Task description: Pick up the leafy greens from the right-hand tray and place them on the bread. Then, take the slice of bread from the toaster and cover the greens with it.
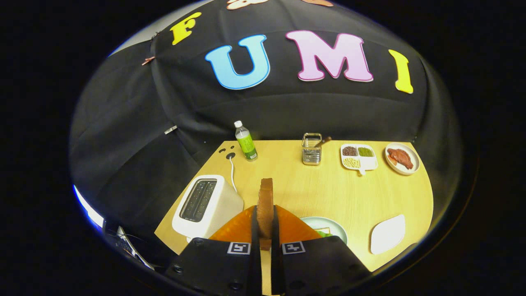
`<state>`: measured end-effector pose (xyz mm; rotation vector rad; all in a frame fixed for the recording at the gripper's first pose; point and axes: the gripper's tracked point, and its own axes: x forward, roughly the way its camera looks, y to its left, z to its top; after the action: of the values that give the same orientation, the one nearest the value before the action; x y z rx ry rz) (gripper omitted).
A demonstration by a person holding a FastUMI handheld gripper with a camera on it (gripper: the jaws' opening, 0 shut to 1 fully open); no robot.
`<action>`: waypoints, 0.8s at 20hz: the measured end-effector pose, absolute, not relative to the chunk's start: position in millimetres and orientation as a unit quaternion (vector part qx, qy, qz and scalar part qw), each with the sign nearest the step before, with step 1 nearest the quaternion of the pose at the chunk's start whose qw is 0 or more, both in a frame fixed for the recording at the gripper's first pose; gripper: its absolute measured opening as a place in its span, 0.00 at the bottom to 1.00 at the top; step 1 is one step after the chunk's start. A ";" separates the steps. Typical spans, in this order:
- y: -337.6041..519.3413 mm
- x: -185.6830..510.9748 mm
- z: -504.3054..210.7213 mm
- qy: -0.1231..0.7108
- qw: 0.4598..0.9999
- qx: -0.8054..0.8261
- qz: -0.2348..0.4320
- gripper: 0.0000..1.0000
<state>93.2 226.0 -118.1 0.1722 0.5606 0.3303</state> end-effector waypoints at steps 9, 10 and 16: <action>185.0 84.0 -209.4 0.353 0.905 0.153 0.181 0.13; 181.7 85.1 -220.2 0.360 0.902 0.155 0.181 0.13; 155.6 98.0 -253.1 0.376 0.896 0.144 0.187 0.14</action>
<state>98.0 155.6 -253.1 0.2975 0.7781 0.3865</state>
